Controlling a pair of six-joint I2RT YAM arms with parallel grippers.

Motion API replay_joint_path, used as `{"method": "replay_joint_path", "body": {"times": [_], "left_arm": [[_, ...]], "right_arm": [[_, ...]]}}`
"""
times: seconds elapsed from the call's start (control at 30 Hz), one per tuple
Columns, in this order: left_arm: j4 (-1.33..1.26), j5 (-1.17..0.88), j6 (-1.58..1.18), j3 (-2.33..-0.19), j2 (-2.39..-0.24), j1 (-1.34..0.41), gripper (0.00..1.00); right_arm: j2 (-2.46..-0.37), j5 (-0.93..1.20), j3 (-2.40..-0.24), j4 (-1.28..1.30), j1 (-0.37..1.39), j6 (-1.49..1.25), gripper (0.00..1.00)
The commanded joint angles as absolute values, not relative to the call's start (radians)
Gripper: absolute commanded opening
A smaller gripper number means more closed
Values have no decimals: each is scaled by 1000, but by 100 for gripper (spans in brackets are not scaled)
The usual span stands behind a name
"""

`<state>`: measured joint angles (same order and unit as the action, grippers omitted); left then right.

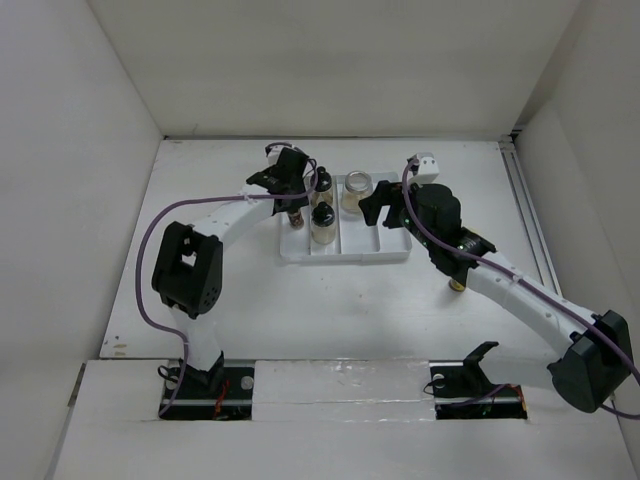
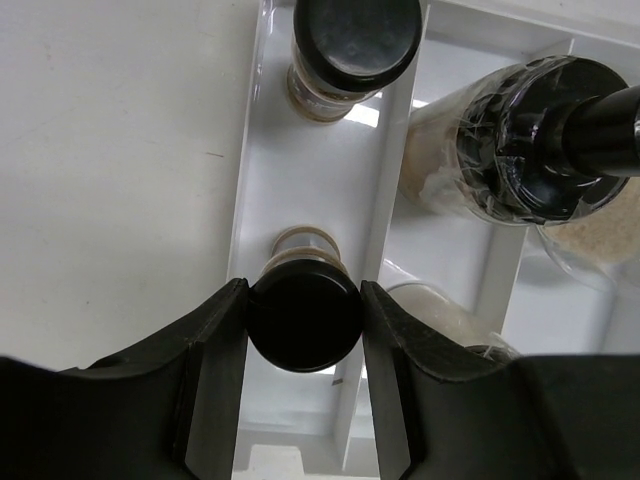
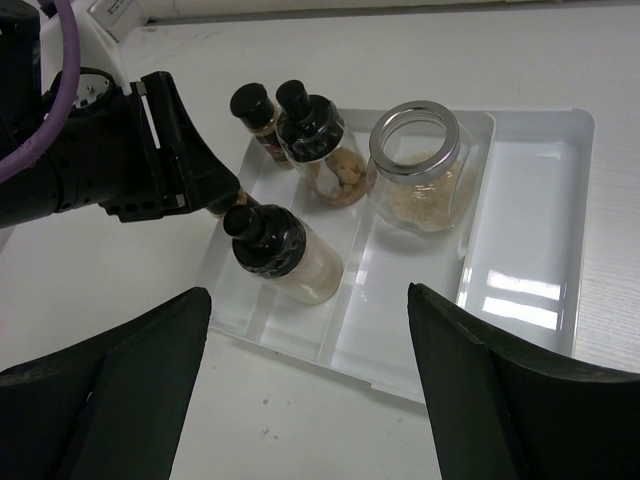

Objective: Organize the condiment bottles

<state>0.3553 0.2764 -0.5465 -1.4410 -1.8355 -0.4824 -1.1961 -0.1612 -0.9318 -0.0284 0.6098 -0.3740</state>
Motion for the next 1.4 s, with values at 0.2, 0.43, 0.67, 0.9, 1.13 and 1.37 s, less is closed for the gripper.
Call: {"method": "replay_joint_path", "body": {"times": [0.2,0.43,0.67,0.9,1.13,1.37], "left_arm": [[335,293,-526,-1479,-1795,-483,52],[325,238,-483,-1488,-1677,-483,69],[264,132,-431,-1459,-1441,-483,70],[144,16,-442,-1137,-999,-483,47],[179,-25,-439,-907,-695,-483,26],[120,-158,-420,-796,-618,-483,29]], "right_arm": [[-1197,-178,-933,-67,606,-382,87],[-1178,-209,-923,-67,606,-382,88],[-1137,-297,-902,-77,606,-391,79],[-1092,-435,-874,-86,606,-400,13],[-1052,-763,-1020,355,615,-532,41],[-891,-870,-970,768,552,-804,75]]}}
